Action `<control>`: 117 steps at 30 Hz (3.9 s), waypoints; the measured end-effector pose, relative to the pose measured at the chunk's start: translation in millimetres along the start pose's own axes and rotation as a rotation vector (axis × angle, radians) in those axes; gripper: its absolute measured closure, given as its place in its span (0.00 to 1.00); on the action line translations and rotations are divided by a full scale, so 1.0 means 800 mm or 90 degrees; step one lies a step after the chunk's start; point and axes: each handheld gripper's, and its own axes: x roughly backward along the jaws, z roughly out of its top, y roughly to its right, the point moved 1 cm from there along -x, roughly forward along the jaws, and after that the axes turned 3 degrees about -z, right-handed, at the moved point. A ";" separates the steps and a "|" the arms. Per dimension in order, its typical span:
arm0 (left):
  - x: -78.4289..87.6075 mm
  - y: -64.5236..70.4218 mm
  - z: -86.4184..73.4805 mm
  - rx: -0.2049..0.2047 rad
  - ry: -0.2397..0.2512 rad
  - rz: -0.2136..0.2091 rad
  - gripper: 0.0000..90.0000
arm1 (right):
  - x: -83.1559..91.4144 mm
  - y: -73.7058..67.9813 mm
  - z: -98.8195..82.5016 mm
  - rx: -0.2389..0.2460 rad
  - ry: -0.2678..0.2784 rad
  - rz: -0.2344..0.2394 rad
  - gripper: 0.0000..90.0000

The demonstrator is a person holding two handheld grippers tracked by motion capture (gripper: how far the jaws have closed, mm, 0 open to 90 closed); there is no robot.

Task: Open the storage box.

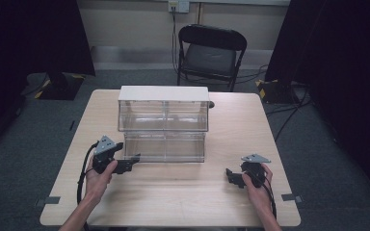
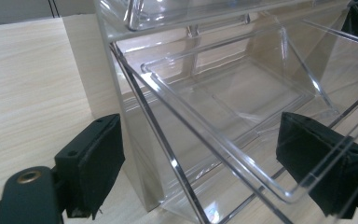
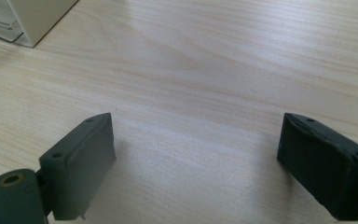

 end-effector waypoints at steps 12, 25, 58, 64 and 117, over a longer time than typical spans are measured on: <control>-0.001 -0.002 0.006 0.009 0.012 -0.003 0.17 | 0.000 0.000 0.000 0.000 0.000 0.000 0.11; -0.001 -0.002 0.008 0.008 0.018 -0.006 0.17 | 0.000 0.000 0.000 -0.001 0.000 0.000 0.11; 0.007 -0.006 0.019 0.025 0.045 0.009 0.17 | 0.000 0.000 0.000 -0.001 0.000 0.000 0.11; 0.007 -0.007 0.023 0.031 0.055 0.003 0.17 | 0.000 0.000 0.000 0.000 0.000 0.000 0.11; 0.009 -0.001 0.044 0.010 0.048 -0.005 0.17 | 0.000 0.000 0.000 0.001 0.000 0.000 0.11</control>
